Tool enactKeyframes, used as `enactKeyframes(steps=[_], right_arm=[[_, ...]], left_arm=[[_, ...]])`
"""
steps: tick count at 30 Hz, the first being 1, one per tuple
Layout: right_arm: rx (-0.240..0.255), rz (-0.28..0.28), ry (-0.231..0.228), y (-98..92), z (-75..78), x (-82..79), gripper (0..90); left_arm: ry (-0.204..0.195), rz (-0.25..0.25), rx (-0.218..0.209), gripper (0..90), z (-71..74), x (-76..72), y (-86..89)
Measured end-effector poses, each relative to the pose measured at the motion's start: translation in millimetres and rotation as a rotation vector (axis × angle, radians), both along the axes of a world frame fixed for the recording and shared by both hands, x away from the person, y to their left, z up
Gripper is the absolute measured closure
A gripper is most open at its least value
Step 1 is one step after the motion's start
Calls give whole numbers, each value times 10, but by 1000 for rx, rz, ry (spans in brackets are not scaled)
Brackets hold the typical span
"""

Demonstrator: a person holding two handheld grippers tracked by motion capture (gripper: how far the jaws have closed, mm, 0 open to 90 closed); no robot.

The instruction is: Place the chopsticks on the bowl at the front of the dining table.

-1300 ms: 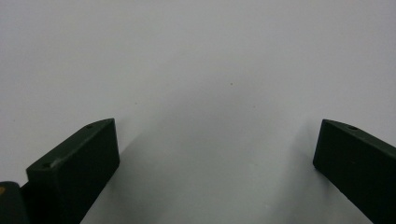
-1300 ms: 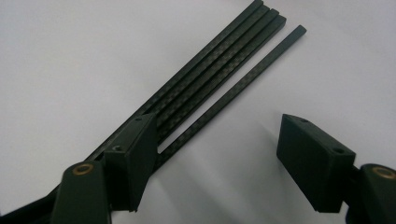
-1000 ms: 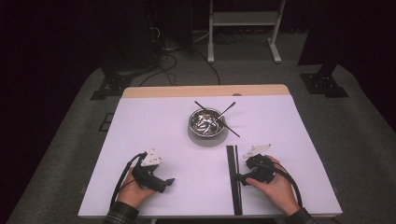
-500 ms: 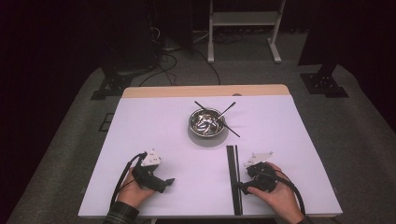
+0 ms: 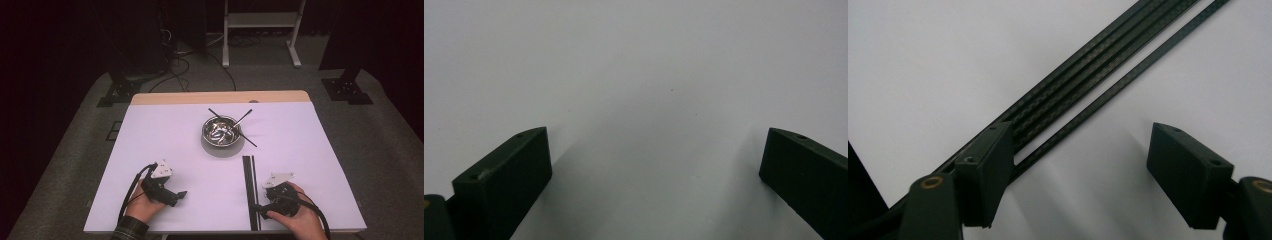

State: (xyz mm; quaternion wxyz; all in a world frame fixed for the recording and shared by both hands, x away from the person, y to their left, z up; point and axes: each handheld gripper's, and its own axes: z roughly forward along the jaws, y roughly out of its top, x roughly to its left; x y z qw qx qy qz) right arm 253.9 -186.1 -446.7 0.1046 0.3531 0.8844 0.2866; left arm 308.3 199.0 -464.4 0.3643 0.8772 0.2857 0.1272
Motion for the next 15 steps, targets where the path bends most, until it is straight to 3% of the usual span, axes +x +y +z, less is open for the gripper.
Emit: enactKeyframes(steps=[15], right_arm=[[-21,-18,-5,-87,-3,-10,232]], left_arm=[[0,0,0,0,0,0,0]])
